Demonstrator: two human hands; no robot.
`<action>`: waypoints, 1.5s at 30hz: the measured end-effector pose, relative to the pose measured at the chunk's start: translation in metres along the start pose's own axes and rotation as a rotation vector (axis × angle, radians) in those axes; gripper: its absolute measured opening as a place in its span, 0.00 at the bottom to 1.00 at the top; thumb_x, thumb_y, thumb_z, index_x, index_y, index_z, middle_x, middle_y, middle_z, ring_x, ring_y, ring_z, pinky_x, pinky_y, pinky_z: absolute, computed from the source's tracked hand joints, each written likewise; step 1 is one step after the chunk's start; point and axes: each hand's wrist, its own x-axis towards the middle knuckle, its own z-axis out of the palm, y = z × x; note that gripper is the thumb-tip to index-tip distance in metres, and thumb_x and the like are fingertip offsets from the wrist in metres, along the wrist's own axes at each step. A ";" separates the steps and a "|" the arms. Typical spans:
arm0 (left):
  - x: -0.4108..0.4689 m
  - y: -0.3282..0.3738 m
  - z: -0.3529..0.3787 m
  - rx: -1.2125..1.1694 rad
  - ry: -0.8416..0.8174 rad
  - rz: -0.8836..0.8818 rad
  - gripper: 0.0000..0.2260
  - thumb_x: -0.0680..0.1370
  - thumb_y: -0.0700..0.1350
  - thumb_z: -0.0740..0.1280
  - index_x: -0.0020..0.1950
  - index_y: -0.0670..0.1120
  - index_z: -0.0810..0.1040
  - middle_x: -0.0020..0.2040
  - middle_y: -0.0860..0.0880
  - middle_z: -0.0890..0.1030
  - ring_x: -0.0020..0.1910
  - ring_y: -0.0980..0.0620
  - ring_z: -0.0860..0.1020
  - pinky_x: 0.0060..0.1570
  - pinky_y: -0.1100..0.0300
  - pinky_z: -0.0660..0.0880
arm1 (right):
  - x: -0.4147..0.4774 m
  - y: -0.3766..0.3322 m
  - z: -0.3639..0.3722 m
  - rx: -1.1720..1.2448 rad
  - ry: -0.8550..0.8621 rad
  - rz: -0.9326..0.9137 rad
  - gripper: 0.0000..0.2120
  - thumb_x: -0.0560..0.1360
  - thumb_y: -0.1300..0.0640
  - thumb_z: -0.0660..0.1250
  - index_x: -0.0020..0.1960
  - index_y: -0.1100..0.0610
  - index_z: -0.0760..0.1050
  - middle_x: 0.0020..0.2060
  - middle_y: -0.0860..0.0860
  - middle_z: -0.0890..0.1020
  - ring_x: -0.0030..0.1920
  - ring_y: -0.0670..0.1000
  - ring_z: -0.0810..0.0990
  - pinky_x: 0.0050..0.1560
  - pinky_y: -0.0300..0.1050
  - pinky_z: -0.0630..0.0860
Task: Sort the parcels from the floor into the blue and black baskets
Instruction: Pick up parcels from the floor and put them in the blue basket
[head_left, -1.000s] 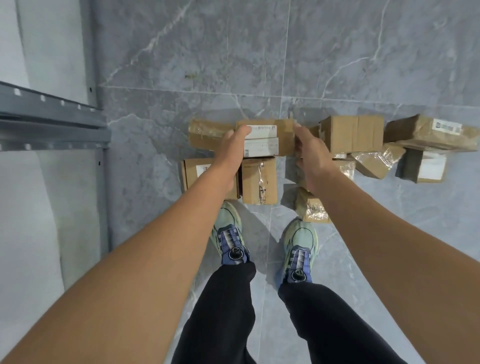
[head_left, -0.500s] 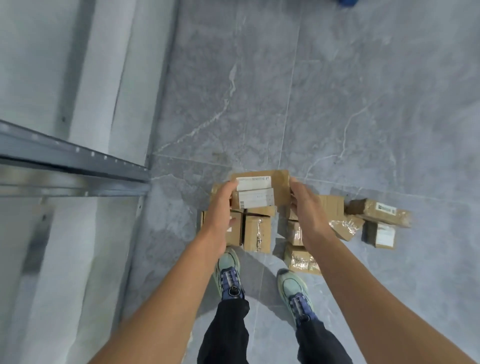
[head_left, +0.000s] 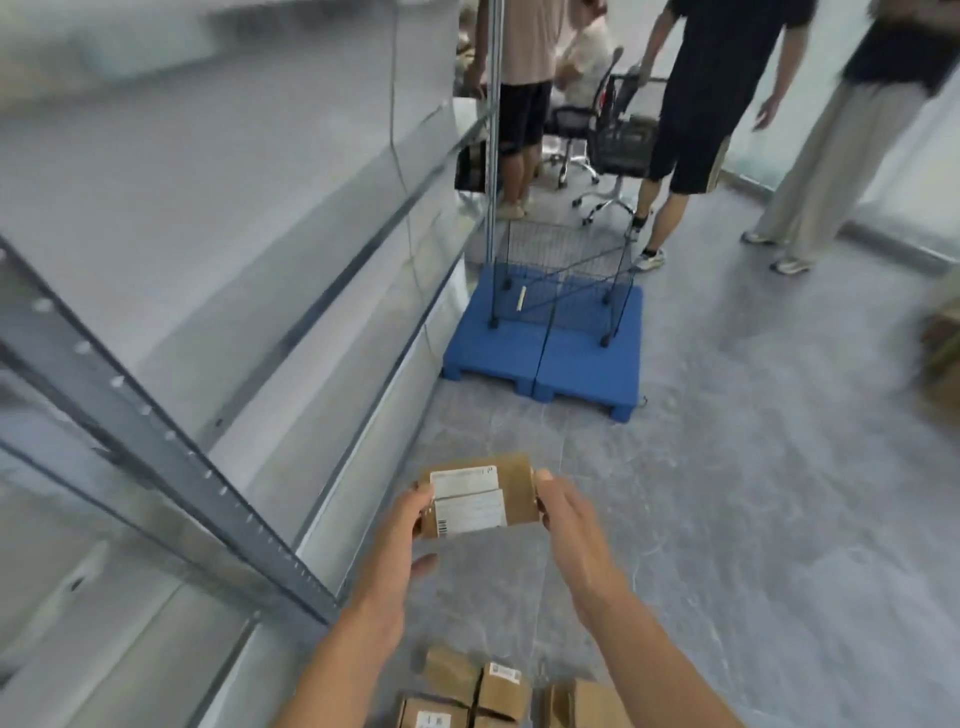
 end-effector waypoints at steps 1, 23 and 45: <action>-0.013 0.018 0.001 -0.002 0.001 0.027 0.13 0.85 0.55 0.60 0.61 0.55 0.82 0.57 0.50 0.85 0.59 0.53 0.80 0.54 0.52 0.76 | -0.009 -0.018 -0.004 0.000 -0.003 -0.023 0.15 0.87 0.41 0.55 0.58 0.43 0.79 0.55 0.42 0.81 0.58 0.40 0.77 0.51 0.33 0.68; -0.225 0.137 -0.015 0.036 0.196 0.361 0.14 0.85 0.56 0.60 0.65 0.58 0.81 0.58 0.55 0.86 0.62 0.54 0.80 0.62 0.48 0.77 | -0.153 -0.179 -0.040 -0.018 -0.226 -0.384 0.18 0.86 0.40 0.56 0.58 0.49 0.80 0.55 0.46 0.82 0.58 0.46 0.79 0.51 0.41 0.70; -0.447 0.029 -0.181 -0.195 0.798 0.345 0.14 0.85 0.56 0.60 0.66 0.58 0.81 0.60 0.55 0.85 0.63 0.53 0.80 0.64 0.48 0.77 | -0.335 -0.145 0.160 -0.175 -0.867 -0.426 0.15 0.87 0.45 0.56 0.52 0.46 0.80 0.53 0.49 0.84 0.60 0.51 0.80 0.71 0.54 0.73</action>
